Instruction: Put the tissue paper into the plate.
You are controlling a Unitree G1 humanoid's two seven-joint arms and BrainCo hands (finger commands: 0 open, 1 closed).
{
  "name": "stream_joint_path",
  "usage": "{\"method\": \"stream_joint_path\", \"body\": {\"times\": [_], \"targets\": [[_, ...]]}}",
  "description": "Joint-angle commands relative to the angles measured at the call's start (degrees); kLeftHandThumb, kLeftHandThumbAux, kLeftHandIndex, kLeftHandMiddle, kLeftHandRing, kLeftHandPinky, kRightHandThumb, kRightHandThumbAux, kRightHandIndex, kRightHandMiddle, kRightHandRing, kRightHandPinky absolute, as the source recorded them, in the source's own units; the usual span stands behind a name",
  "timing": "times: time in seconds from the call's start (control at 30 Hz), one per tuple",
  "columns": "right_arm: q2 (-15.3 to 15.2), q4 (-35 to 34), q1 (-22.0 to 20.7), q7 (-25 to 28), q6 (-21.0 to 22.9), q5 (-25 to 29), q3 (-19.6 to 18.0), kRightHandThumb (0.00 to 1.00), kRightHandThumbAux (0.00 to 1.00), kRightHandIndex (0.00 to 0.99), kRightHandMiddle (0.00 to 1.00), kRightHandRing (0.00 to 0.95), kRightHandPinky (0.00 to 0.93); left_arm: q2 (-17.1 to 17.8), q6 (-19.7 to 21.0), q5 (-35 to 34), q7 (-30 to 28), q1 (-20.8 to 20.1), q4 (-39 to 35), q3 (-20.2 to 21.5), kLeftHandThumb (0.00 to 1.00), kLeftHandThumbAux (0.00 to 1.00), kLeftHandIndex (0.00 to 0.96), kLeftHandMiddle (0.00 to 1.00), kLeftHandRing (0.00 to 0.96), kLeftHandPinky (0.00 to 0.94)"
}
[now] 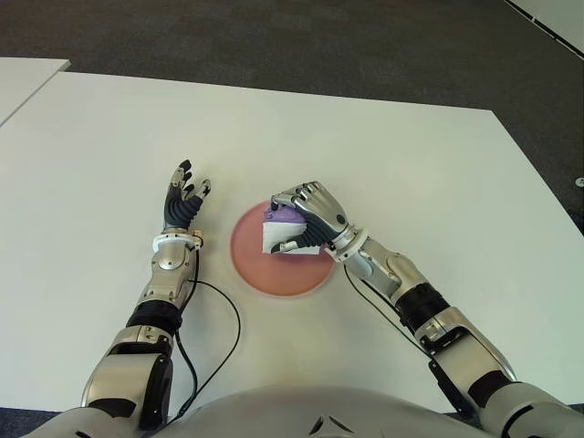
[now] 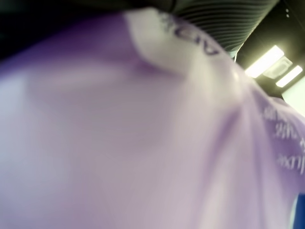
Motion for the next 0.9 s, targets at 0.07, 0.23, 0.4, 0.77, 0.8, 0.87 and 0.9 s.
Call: {"method": "stream_joint_path", "body": {"times": [0.07, 0.23, 0.4, 0.77, 0.8, 0.87, 0.9], "targets": [[-0.4, 1.4, 0.9, 1.7, 3.9, -0.7, -0.6, 0.752, 0.705, 0.443, 0.779, 0.781, 0.781, -0.5, 1.1, -0.3, 0.2, 2.2, 0.8, 0.6, 0.194, 0.637, 0.033, 0.039, 0.039, 0.082], [-0.3, 1.4, 1.1, 0.4, 6.1, -1.7, -0.4, 0.752, 0.704, 0.443, 0.778, 0.788, 0.801, -0.5, 0.8, -0.3, 0.1, 2.3, 0.8, 0.7, 0.188, 0.642, 0.038, 0.038, 0.039, 0.081], [-0.1, 2.9, 0.7, -1.5, 7.0, -2.7, 0.3, 0.753, 0.704, 0.443, 0.785, 0.801, 0.818, -0.7, 1.0, -0.9, -0.4, 2.3, 0.7, 1.0, 0.195, 0.640, 0.040, 0.038, 0.040, 0.088], [0.3, 8.1, -0.3, -4.9, 4.6, -2.6, 2.1, 0.753, 0.704, 0.444, 0.787, 0.798, 0.805, -0.6, 1.4, -0.1, -0.5, 2.4, 0.4, 0.7, 0.196, 0.612, 0.037, 0.041, 0.042, 0.079], [0.3, 8.4, -0.3, -5.1, 4.4, -2.6, 2.2, 0.753, 0.703, 0.444, 0.787, 0.798, 0.806, -0.6, 1.4, -0.1, -0.4, 2.4, 0.4, 0.7, 0.195, 0.611, 0.036, 0.041, 0.041, 0.076], [0.3, 9.0, -0.4, -5.3, 4.0, -2.6, 2.5, 0.753, 0.703, 0.444, 0.786, 0.798, 0.805, -0.6, 1.4, 0.1, -0.3, 2.5, 0.2, 0.6, 0.192, 0.610, 0.034, 0.041, 0.040, 0.071], [0.3, 9.1, -0.4, -5.3, 3.9, -2.6, 2.6, 0.753, 0.703, 0.444, 0.784, 0.796, 0.805, -0.6, 1.4, 0.1, -0.3, 2.6, 0.1, 0.6, 0.191, 0.610, 0.032, 0.041, 0.040, 0.075]]}}
